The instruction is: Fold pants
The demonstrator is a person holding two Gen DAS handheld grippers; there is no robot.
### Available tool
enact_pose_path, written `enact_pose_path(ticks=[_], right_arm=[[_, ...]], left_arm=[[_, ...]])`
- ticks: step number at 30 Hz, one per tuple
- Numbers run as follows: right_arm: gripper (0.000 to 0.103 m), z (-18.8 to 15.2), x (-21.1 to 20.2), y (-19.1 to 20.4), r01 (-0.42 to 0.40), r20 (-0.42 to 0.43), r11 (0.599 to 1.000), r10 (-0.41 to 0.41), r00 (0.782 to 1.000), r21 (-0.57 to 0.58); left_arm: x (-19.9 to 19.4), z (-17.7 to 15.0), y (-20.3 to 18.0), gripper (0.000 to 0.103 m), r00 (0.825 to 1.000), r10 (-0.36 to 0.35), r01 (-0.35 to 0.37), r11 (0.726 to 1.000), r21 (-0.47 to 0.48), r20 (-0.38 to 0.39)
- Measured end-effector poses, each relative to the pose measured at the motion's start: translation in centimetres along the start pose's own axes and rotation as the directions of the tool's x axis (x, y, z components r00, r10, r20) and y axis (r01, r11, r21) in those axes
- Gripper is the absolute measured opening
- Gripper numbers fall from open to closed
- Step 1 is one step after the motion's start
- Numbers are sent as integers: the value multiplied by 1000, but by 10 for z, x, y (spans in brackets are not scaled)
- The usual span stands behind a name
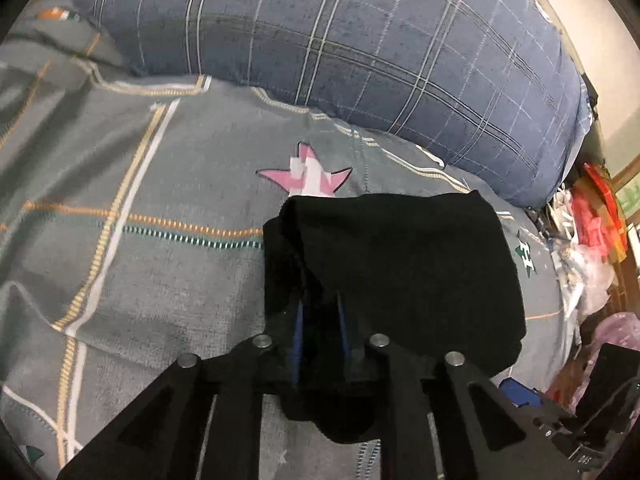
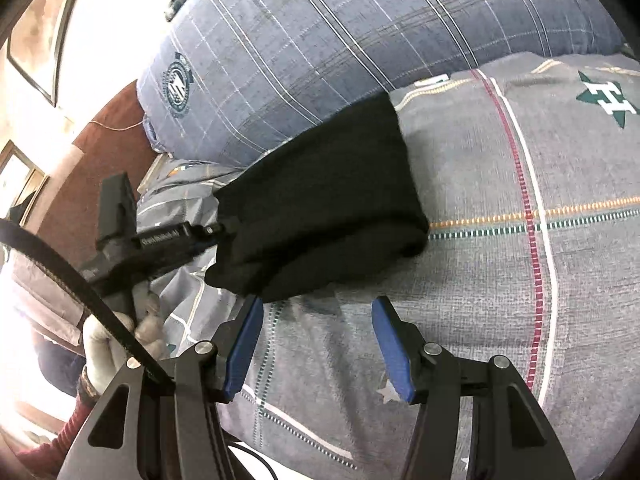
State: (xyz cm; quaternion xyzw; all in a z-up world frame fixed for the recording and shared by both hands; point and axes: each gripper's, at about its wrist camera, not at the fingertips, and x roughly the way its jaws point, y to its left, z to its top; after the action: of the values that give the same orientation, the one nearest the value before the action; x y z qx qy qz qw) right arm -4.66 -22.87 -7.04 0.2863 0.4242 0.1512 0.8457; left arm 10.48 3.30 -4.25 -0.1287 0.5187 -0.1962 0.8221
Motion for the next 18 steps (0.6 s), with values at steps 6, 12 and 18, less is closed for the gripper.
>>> enact_pose_path(ticks=[6,12,18], right_arm=[[62,27,-16,14,-19,51,999,21,998,-43],[63,97,-4,20,-115,66,993,115,991,-4],[63,150,88,-3,-172,-53,962,187,981,212]], left_arm=[[-49,8,12,25,990,-124,130,988,-81,71],[-45,41,-6,29,957,-268,280,953,-111,114],[34,51,14,17,990,-141,136,967,-215,-6]])
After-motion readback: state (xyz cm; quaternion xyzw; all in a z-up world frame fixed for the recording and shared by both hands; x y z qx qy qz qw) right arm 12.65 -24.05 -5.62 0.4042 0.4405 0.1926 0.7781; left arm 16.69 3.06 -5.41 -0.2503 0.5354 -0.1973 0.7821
